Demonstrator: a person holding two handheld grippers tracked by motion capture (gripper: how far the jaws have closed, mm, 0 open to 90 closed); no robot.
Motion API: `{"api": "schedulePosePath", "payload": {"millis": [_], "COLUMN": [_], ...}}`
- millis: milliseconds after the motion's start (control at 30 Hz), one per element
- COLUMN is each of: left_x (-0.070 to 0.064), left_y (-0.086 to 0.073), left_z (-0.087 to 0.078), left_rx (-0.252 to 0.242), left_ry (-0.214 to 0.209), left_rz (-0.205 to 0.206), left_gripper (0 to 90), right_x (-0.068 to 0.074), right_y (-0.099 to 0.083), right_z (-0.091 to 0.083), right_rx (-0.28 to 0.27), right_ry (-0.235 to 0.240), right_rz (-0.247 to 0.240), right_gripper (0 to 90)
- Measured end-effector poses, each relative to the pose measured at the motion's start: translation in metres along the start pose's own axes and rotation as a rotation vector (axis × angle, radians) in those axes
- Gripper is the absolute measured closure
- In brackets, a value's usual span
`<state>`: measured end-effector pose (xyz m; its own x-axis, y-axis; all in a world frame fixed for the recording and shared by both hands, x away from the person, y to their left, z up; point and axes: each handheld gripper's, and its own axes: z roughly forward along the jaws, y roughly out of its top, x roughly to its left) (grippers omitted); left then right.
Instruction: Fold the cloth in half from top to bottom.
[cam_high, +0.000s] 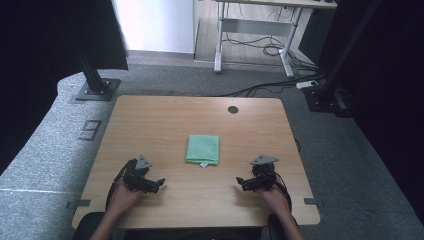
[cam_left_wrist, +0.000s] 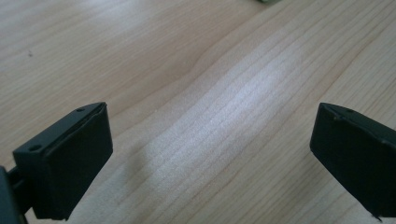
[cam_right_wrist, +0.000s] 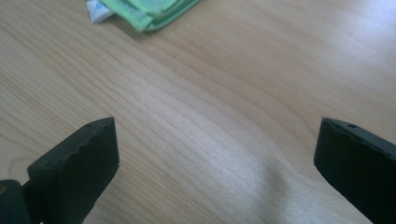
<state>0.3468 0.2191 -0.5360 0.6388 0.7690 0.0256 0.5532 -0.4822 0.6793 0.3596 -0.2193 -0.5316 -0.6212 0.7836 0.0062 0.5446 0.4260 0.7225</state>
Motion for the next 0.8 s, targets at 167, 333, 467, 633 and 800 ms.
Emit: {"api": "schedulePosePath", "payload": {"millis": [167,333,467,633,800], "left_x": [0.001,0.002,0.002,0.001,0.0], "left_y": [-0.004,-0.007,-0.007,-0.007,-0.006], "left_z": [0.006,0.01,0.011,0.011,0.011], "left_rx": [0.02,0.035,0.03,0.03,0.031], "left_ry": [-0.004,-0.021,-0.023,-0.019,-0.012], "left_rz": [-0.006,-0.016,-0.02,-0.025,-0.032], "left_gripper": [0.0,0.0,0.0,0.0,0.0], "right_x": [0.002,0.003,0.005,0.005,0.005], "right_y": [-0.008,-0.013,-0.015,-0.016,-0.016], "right_z": [0.01,0.017,0.019,0.02,0.02], "right_rx": [0.03,0.053,0.029,0.012,0.012], "right_ry": [0.011,0.011,0.002,0.001,0.001], "right_rz": [0.001,-0.005,-0.004,0.001,0.0], "right_gripper": [0.0,0.0,0.0,0.0,0.0]}}
